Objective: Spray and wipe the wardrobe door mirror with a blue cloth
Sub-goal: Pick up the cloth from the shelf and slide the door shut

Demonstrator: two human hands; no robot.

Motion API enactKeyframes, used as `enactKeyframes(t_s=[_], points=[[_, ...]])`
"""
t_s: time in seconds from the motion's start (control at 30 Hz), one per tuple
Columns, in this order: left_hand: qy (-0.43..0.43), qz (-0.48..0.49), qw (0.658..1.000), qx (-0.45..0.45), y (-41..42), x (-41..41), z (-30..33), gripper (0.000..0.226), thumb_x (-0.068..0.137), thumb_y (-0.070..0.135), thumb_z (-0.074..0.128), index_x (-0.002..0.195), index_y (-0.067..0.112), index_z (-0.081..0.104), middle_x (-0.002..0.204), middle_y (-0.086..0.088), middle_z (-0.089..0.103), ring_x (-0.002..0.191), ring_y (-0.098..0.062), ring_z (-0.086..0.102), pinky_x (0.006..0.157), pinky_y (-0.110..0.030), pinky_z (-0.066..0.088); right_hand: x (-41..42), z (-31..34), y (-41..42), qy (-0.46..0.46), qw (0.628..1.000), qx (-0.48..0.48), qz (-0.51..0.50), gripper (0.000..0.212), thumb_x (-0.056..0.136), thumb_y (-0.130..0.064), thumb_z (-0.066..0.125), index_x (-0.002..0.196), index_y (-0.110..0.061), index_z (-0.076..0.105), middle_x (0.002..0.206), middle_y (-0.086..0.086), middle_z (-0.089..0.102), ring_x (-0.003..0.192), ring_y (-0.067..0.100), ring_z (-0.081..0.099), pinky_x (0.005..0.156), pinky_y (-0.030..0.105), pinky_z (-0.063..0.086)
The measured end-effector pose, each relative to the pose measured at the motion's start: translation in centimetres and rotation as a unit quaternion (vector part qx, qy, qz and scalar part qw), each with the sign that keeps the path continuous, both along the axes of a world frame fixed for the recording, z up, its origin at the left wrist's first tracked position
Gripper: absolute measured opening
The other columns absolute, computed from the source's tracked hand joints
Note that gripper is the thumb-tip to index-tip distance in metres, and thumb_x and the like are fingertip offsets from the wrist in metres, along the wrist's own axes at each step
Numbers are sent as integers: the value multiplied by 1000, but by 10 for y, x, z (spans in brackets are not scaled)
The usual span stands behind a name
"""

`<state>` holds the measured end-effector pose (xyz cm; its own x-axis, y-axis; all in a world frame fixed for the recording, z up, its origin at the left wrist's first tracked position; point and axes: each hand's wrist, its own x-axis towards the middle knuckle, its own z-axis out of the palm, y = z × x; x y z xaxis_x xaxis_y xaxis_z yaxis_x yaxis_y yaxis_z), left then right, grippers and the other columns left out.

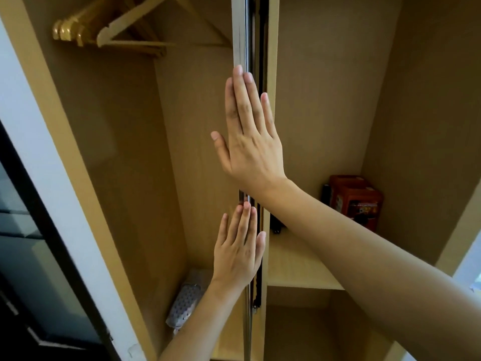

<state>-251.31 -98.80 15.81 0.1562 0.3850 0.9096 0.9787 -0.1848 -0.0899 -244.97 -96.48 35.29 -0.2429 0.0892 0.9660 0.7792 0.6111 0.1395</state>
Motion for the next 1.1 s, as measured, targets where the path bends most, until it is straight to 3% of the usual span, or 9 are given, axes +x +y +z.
enactKeyframes(t_s=[0.57,1.1], points=[[17,17,1000,10,81,-10,2,67,102,37,32,153,7,1,161,-8,-7,149,-20,2,121,-40,6,-5,2,77,-27,1000,-11,-8,72,97,-31,49,151,4,16,160,21,17,149,30,12,123,38,9],[24,21,999,1,116,-13,2,66,103,39,32,153,8,1,161,-8,-8,149,-21,1,121,-41,7,-5,0,115,-44,999,-14,2,71,96,-33,49,150,4,20,159,21,20,148,31,16,122,39,10]])
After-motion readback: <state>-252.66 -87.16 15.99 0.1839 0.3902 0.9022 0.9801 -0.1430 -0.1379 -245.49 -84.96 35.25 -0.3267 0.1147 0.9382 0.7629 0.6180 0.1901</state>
